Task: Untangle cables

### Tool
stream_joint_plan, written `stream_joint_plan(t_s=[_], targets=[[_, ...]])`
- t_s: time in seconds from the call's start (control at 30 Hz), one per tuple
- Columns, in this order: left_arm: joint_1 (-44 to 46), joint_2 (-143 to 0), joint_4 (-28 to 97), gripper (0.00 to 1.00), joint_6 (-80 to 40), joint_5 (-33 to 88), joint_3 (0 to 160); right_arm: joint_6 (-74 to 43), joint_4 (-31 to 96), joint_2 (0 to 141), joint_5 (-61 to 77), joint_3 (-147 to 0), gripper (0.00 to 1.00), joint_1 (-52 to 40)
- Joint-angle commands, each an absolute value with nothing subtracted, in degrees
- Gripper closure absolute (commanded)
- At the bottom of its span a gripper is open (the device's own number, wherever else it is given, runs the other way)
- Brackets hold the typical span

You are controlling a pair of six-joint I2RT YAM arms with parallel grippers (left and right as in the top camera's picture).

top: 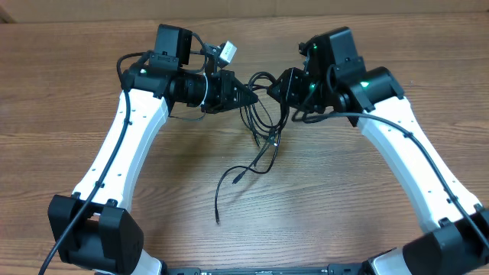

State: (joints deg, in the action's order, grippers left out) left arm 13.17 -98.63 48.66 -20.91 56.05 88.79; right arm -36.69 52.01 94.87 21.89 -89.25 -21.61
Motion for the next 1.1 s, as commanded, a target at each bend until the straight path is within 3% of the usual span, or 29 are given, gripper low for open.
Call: stream_joint_plan(t_s=[0.0,0.23,0.5,0.57,0.83,1.07], targets=[[13.8,-98.9,46.8,0.96,-25.3,52.9,89.1,-55.4,51.0,95.6,22.9,-89.3,0.65,-22.1],[14.3,-99.0,45.7,0.96,-27.5,52.1,89.1,-64.8,48.8,100.1,22.6,-89.3,0.69,-23.2],[14.3,-98.9,45.6,0.96,-30.5,55.3,89.1,-64.7,34.3,107.0,18.2,-89.3,0.67,-23.4],[14.3,-98.9,45.6,0.96,-31.0,57.6,89.1,-64.7,31.4,107.4,15.9,-89.3,0.61,-23.4],[14.3,-98.9,43.3,0.96,-33.9,72.8,89.1,-64.7,30.0,111.3,12.8,-89.3,0.66,-22.8],[14.2,-98.9,43.2,0.96,-35.0,77.7,89.1,-53.7,29.2,111.4,18.0,-89.3,0.69,-17.0]])
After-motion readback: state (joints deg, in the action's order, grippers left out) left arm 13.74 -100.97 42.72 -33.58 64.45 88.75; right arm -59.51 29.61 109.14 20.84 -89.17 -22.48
